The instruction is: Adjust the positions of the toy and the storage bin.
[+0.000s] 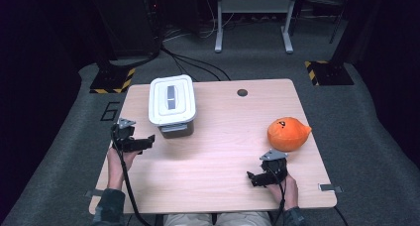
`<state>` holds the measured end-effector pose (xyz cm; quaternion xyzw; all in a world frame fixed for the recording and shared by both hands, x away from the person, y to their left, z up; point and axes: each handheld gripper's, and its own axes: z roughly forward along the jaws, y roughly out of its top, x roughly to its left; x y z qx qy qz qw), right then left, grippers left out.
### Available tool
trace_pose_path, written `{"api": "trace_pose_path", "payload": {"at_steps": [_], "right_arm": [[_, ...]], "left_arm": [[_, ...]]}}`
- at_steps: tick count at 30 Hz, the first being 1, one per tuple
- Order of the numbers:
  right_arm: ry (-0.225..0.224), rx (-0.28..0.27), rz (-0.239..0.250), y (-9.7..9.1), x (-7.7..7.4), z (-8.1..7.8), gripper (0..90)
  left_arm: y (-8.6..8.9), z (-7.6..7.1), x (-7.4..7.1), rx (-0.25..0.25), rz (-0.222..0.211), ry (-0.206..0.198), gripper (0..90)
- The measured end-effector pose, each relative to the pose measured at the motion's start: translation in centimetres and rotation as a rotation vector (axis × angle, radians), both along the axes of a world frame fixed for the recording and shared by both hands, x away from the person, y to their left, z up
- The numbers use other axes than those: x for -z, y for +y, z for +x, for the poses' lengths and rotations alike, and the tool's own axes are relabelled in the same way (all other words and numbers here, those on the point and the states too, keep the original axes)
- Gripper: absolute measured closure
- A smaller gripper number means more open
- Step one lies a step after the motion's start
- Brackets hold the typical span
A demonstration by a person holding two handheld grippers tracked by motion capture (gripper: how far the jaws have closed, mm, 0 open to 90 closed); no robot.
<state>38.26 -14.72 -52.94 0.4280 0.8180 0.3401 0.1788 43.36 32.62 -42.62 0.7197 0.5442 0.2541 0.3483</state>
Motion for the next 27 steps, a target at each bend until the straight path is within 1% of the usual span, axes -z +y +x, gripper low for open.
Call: {"api": "trace_pose_path", "payload": {"at_steps": [5,8,14,15,16,17,18,19,21,23,27], "right_arm": [[0.0,0.0,0.0,0.0,0.0,0.0,0.0],[0.0,0.0,0.0,0.0,0.0,0.0,0.0],[-0.001,-0.001,0.0,0.0,0.0,0.0,0.0],[-0.001,-0.001,0.0,0.0,0.0,0.0,0.0],[-0.001,-0.001,0.0,0.0,0.0,0.0,0.0],[-0.001,-0.001,0.0,0.0,0.0,0.0,0.0],[-0.001,-0.001,0.0,0.0,0.0,0.0,0.0],[-0.001,-0.001,0.0,0.0,0.0,0.0,0.0],[-0.002,-0.002,0.0,0.0,0.0,0.0,0.0],[-0.004,-0.006,-0.002,-0.1,0.0,0.1,0.0],[-0.003,-0.006,-0.001,-0.1,0.0,0.1,0.0]], "left_arm": [[-0.7,0.9,-1.5,0.007,0.003,-0.021,6.2],[-1.1,1.6,-2.2,0.008,-0.002,-0.034,6.1],[-2.1,3.4,-3.6,0.003,-0.014,-0.04,4.0],[-2.3,3.9,-3.8,0.001,-0.017,-0.039,4.0],[-2.3,3.9,-3.8,0.001,-0.017,-0.039,3.7],[-2.7,4.7,-4.1,0.0,-0.017,-0.039,3.5],[-2.9,5.0,-4.2,0.0,-0.011,-0.039,3.3],[-2.9,5.0,-4.2,0.0,-0.011,-0.039,3.3],[-3.5,6.3,-4.5,-0.004,0.001,-0.028,3.2],[-3.9,7.2,-4.7,-0.008,0.014,-0.018,2.8],[-4.7,8.7,-5.0,-0.022,0.012,-0.002,1.9]]}}
